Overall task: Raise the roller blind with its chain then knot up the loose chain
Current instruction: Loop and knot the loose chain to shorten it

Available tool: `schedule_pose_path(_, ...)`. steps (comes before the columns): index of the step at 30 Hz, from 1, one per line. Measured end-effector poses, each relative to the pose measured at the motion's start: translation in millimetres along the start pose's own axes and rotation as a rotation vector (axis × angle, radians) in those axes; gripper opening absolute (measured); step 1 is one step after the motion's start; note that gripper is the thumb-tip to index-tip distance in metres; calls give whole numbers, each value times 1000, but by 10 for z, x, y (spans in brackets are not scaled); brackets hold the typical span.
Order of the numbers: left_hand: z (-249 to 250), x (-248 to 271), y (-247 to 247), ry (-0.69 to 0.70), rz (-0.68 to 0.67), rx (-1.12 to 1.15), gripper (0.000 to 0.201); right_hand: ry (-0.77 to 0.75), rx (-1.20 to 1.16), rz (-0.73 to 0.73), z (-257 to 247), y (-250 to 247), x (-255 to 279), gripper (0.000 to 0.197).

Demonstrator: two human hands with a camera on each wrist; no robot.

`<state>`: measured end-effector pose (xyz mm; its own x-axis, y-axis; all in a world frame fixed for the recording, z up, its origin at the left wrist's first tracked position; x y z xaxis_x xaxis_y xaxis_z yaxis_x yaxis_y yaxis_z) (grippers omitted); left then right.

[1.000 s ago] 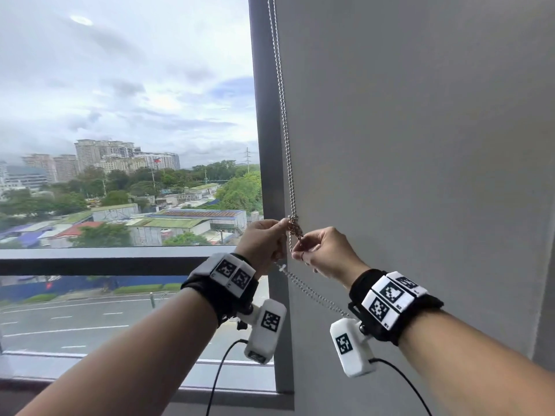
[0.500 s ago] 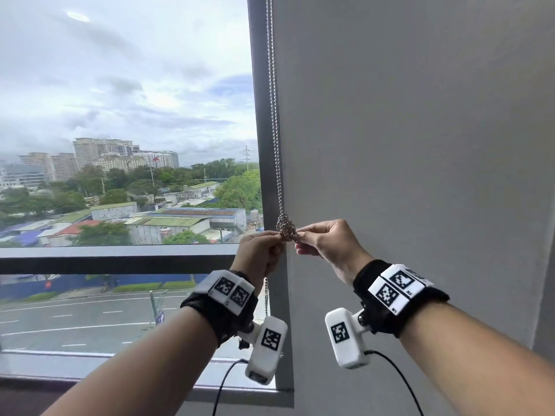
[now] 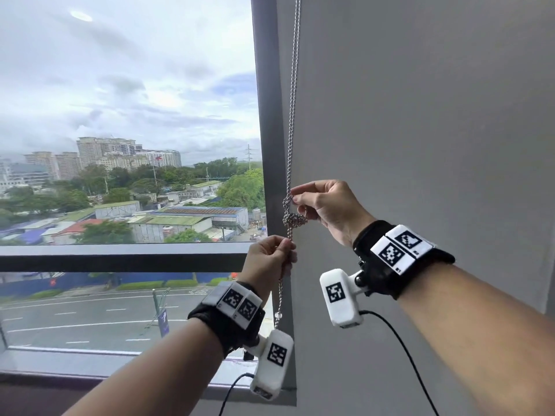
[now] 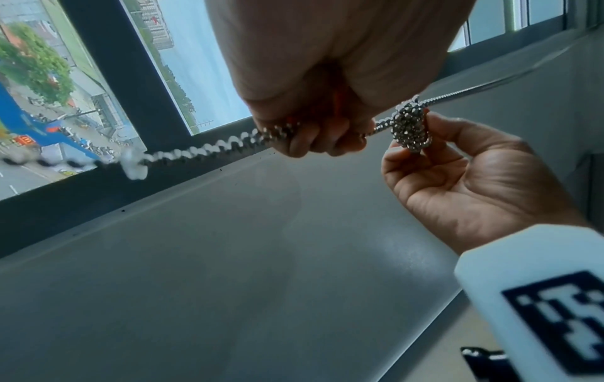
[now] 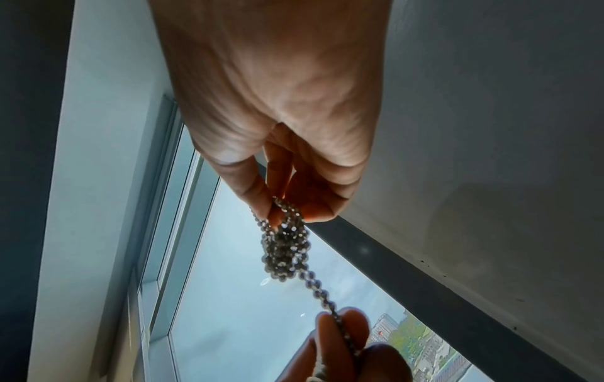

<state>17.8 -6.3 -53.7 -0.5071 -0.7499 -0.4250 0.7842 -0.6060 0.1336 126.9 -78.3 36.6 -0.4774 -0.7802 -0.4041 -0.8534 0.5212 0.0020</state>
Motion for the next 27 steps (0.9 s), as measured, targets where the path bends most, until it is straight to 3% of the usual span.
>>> schedule_pose_path(12, -6, 98, 68, 124, -15, -161, 19, -14, 139, 23, -107, 68, -53, 5)
schedule_pose_path(15, -96, 177, 107, 113, -9, -208, 17, 21, 117, -9, -89, 117, -51, 19)
schedule_pose_path(23, -158, 189, 140, 77, -24, -252, 12, -38, 89, 22, -38, 125, 49, 11)
schedule_pose_path(27, -217, 185, 154, 43, -41, -262, 13, -98, 102, 65, 37, 124, 75, 16)
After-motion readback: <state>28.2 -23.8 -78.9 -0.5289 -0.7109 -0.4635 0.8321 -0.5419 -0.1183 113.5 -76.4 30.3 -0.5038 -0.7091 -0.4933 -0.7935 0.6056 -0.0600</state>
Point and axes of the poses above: each hand's wrist, its own x-axis away from the middle knuckle, its own y-axis out of the palm, z = x × y, the point moved 4 cm from there along -x, towards the middle knuckle, and after that the axes turned 2 degrees about y, right-handed, at the moved point
